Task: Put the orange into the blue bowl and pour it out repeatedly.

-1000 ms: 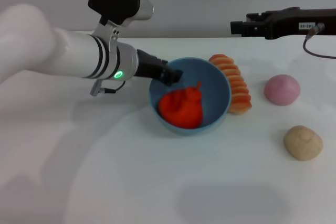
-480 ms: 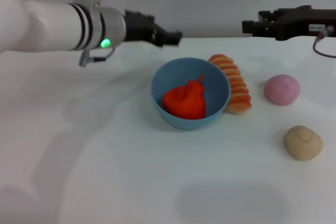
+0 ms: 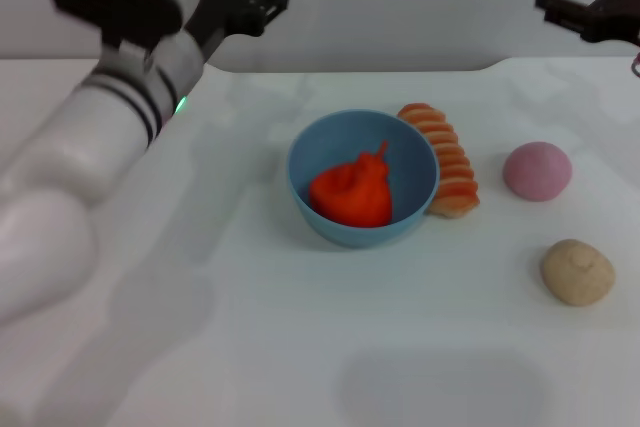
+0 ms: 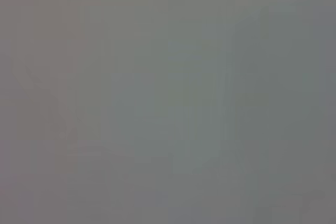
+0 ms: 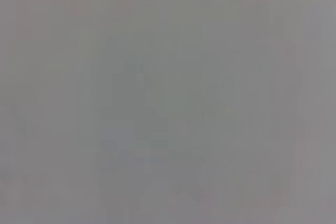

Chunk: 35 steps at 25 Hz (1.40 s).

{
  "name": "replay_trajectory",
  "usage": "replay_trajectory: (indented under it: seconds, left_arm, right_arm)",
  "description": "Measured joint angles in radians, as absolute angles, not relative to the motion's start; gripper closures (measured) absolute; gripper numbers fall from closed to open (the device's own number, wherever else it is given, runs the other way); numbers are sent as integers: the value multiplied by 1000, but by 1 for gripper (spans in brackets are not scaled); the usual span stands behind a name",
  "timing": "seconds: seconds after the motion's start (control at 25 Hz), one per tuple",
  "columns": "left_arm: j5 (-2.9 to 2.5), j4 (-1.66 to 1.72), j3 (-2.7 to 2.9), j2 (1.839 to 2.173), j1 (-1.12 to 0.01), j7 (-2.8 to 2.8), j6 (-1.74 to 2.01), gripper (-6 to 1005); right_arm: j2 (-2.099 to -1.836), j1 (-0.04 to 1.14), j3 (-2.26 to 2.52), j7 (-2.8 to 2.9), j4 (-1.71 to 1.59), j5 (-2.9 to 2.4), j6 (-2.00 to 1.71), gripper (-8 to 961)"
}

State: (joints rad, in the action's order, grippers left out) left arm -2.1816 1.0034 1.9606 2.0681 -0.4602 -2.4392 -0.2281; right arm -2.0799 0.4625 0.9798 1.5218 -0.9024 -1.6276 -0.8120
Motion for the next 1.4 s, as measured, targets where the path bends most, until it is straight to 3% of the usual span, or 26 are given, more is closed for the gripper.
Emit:
replay_trajectory:
  seconds: [0.4,0.64,1.4]
  left_arm:
    - [-2148,773,2219,2069,-421,-2687,-740,196]
    - [-2111,726,2312,2074,-361,-2731,-917,196]
    - [-2095,669,2481,2074,-285,-2742,-1019,199]
  right_arm:
    - [-2083,436,980,623,-548,-816,-799,218]
    - [-2083,434,974,201,-225,-317,-1074,218]
    - [-2087,410,976,193,12,-218,-1258,218]
